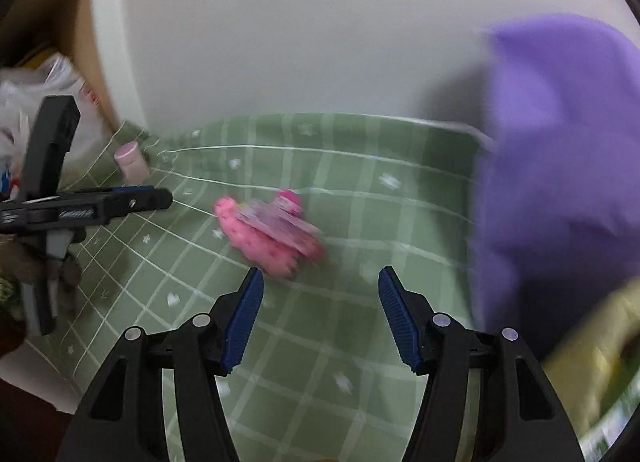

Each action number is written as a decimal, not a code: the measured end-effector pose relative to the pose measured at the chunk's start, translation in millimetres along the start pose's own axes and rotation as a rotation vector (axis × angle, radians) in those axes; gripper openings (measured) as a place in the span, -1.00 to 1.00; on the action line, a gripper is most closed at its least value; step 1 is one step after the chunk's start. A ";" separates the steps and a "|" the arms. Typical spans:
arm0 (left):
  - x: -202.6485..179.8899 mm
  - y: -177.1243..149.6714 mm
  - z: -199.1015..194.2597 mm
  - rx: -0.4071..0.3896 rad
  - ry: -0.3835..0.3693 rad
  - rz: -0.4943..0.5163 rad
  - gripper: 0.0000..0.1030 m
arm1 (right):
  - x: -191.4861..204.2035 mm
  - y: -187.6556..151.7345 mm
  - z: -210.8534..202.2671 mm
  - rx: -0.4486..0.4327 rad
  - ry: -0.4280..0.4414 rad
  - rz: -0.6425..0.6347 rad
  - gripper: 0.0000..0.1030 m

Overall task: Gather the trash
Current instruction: 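Move both grippers back toward the pink candies on the table, then grasp the pink candy stick with the left gripper while the right grasps the pink lollipop, then carry both candies over the trash bag and open both grippers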

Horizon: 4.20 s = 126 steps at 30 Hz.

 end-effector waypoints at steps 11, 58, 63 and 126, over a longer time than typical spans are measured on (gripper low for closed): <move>39.1 -52.7 -28.9 0.061 0.023 -0.047 0.28 | 21.6 37.1 111.8 0.175 0.051 -0.155 -0.26; -155.8 -113.2 71.5 0.249 0.000 0.217 0.09 | -2.7 -228.8 -92.8 0.109 0.035 0.345 0.02; -156.1 -114.3 75.1 0.254 0.023 0.237 -0.52 | -7.5 -226.2 -96.5 0.088 -0.033 0.326 0.00; -428.7 -11.6 83.4 0.178 -0.239 0.603 -0.69 | -238.0 -209.0 -203.6 -0.121 -0.200 0.517 -0.69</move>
Point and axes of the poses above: each gripper's, at about its wrist camera, not at the fingertips, and z roughly the way its jaws point, x to its left, y to its top, the point moved 8 cm from there along z, roughly the way its jaws point, and after that the axes turned 8 degrees about x, right-handed, at the moved point
